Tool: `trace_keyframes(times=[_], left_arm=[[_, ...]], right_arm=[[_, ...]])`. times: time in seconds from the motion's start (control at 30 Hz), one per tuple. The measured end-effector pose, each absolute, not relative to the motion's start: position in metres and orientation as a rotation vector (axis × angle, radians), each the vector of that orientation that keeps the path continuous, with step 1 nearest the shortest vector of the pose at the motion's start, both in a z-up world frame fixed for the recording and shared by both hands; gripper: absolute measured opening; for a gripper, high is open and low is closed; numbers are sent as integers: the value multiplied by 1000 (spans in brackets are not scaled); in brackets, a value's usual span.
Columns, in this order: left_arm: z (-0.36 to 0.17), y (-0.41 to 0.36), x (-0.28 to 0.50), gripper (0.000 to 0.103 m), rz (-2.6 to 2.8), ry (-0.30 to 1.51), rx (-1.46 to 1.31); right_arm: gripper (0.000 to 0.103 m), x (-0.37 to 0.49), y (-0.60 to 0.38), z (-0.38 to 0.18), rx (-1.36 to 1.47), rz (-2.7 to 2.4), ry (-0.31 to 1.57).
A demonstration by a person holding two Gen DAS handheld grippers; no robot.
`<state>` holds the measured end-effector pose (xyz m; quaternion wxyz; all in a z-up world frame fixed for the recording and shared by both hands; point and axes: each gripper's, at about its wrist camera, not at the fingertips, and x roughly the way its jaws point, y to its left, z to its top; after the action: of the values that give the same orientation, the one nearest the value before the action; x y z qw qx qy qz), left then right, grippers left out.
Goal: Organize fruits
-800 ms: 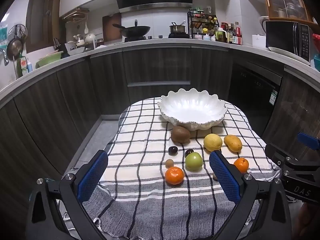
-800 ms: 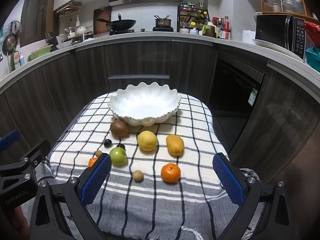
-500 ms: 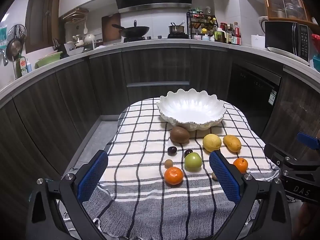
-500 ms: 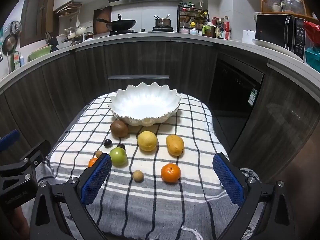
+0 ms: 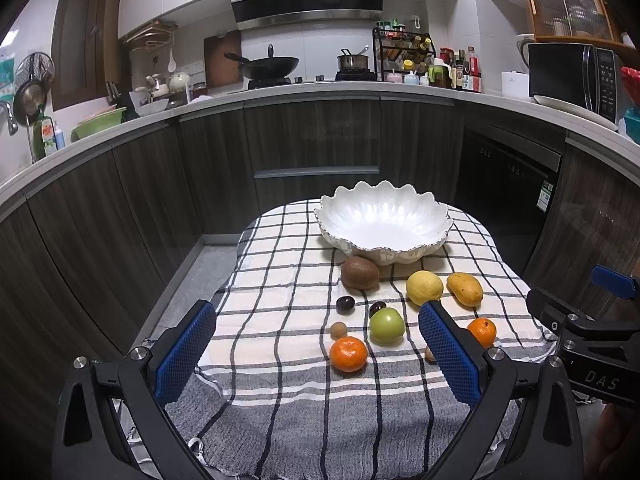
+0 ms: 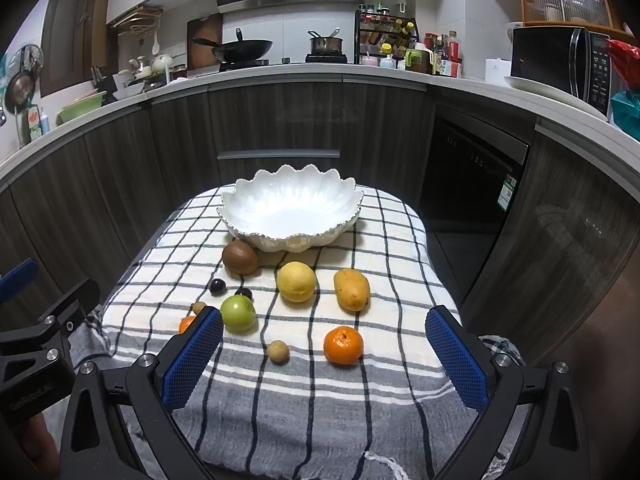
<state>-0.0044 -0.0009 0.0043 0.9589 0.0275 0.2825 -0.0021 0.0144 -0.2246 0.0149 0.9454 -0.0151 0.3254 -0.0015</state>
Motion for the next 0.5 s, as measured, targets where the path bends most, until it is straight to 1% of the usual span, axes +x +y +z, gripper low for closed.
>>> trace_keyframes(times=[0.5], left_arm=[[-1, -3, -1, 103, 3, 591, 77]], right_arm=[[102, 17, -229, 15, -16, -7, 675]])
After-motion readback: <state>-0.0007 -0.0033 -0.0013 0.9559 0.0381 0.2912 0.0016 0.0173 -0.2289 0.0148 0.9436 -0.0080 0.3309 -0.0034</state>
